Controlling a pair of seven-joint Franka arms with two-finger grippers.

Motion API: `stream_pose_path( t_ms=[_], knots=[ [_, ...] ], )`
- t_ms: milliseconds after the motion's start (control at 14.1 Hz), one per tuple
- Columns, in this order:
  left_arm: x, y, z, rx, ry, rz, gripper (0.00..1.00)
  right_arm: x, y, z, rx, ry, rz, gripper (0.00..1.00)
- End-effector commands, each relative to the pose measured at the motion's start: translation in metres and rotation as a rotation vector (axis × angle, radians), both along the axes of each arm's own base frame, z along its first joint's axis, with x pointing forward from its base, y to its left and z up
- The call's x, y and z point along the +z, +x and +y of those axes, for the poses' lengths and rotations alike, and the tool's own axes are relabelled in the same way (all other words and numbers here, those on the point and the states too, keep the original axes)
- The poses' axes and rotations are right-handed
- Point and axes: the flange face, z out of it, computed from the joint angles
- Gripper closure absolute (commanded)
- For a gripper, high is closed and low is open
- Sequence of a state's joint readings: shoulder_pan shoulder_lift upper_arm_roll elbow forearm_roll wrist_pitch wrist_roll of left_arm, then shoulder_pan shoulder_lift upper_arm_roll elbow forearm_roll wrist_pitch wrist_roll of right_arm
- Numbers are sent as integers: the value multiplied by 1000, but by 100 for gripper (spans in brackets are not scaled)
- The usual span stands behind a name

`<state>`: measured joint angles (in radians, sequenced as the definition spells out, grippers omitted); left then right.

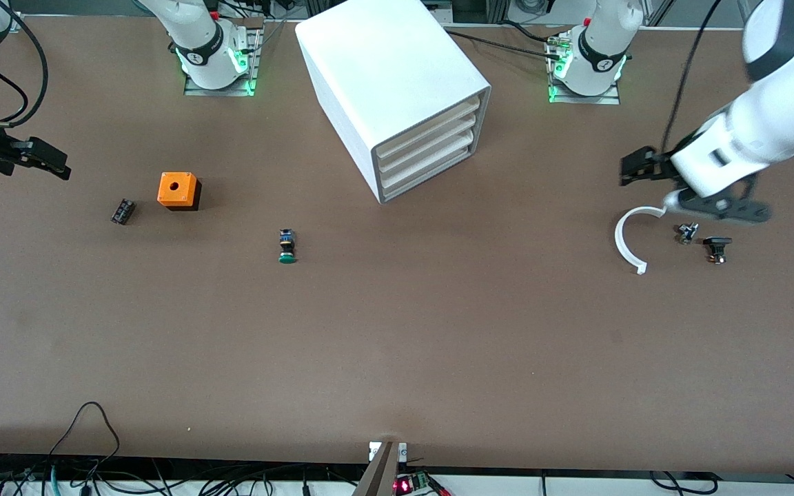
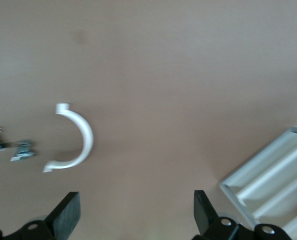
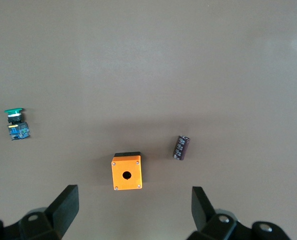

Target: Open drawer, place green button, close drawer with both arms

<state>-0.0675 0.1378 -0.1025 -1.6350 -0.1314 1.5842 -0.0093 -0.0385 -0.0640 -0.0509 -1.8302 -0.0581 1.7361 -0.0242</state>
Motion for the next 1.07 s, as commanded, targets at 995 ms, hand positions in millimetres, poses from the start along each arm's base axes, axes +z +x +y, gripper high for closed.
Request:
stream_pose_path(
  t_ms=[995],
  knots=[
    [-359, -116, -145, -23, -787, 533, 0, -60, 39, 98, 108, 67, 13, 0]
  ],
)
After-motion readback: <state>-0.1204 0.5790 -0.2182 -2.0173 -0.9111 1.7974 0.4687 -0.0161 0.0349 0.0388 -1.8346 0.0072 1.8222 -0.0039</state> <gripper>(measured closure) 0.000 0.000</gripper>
